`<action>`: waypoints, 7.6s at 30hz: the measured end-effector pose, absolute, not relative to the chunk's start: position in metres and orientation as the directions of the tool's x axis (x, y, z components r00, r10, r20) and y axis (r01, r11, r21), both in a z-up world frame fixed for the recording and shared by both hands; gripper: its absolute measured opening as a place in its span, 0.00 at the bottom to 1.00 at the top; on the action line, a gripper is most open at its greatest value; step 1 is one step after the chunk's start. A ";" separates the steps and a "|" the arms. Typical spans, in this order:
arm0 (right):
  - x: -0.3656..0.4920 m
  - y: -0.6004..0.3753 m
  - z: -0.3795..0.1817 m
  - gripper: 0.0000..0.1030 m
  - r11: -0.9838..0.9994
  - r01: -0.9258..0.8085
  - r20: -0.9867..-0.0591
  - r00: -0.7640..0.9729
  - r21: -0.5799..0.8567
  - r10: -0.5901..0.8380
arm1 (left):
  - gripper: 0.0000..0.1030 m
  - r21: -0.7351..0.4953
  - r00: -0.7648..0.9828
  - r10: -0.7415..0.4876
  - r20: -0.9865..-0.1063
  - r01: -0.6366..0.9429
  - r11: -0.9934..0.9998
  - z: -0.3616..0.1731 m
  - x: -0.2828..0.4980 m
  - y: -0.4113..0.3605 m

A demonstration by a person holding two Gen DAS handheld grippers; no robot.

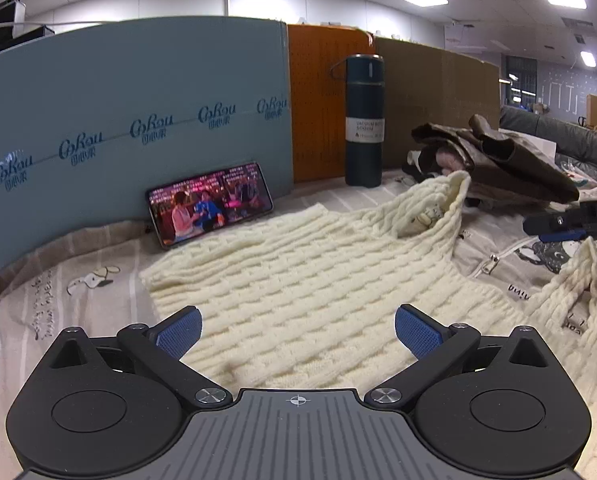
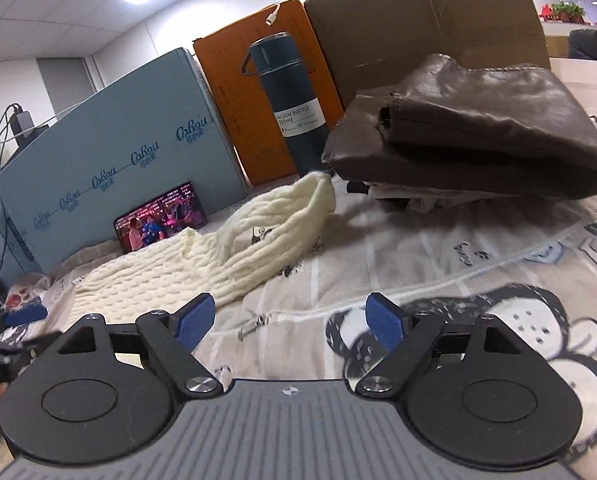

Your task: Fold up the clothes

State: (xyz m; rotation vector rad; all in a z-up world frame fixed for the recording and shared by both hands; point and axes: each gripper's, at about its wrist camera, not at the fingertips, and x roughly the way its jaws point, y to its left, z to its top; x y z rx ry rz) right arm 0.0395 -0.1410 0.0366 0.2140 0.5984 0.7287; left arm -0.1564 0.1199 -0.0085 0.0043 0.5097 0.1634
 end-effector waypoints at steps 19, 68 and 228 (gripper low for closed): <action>0.063 -0.179 0.030 0.78 0.722 -0.313 -0.484 0.573 0.617 0.662 | 1.00 0.040 0.836 0.152 -0.527 -0.155 0.987 -0.019 -0.150 0.122; -0.015 -0.215 0.032 0.95 0.664 -0.571 -0.330 0.584 0.483 0.742 | 0.47 0.378 0.880 0.079 -0.467 0.118 0.918 -0.014 -0.151 0.103; 0.058 -0.039 0.077 0.84 0.232 -0.741 -0.158 0.170 0.631 0.973 | 1.00 -0.220 0.927 0.119 -0.355 -0.207 0.953 -0.009 -0.164 0.142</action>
